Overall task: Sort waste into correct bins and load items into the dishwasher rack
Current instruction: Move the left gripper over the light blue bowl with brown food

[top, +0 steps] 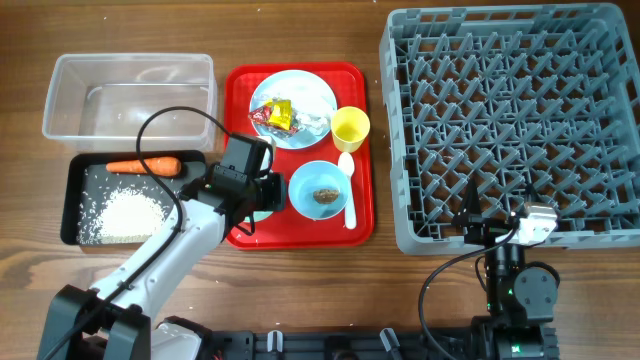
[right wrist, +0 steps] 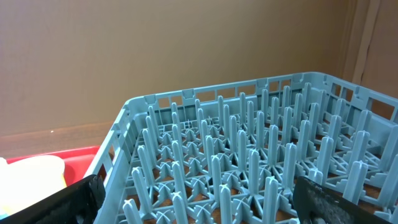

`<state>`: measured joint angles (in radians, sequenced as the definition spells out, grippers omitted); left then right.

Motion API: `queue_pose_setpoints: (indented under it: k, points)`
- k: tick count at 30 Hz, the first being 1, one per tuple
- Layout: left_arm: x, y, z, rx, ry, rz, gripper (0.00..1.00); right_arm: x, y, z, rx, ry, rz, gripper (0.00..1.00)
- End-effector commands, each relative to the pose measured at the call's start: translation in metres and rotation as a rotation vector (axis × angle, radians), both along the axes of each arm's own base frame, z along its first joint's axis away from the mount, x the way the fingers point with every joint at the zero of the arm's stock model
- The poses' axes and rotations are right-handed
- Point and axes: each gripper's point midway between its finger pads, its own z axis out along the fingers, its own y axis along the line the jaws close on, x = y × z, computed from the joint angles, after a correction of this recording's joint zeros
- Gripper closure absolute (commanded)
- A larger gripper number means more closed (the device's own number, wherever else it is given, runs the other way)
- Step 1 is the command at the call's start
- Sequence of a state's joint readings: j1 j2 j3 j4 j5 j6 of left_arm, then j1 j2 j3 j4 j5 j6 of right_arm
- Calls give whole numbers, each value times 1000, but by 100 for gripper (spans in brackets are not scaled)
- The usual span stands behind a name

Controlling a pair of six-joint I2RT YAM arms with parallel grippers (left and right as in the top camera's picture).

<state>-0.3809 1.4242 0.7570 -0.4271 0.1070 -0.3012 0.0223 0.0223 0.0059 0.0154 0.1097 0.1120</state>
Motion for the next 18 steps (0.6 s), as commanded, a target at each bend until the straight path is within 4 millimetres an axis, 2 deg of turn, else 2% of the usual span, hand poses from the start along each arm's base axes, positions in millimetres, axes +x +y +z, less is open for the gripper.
queue_pose_setpoints:
  k: [1,7,11,18]
  points:
    - [15,-4,16,2,-50,4,50,0,-3,0,8,-3,-14,0]
    - [30,-10,60,-23,-105,4,49,0,-3,0,8,-3,-14,0]
    - [32,-21,89,-65,-100,-23,51,0,-3,0,8,-3,-14,0]
    - [34,-55,135,-140,-157,-111,51,0,-3,0,8,-3,-14,0]
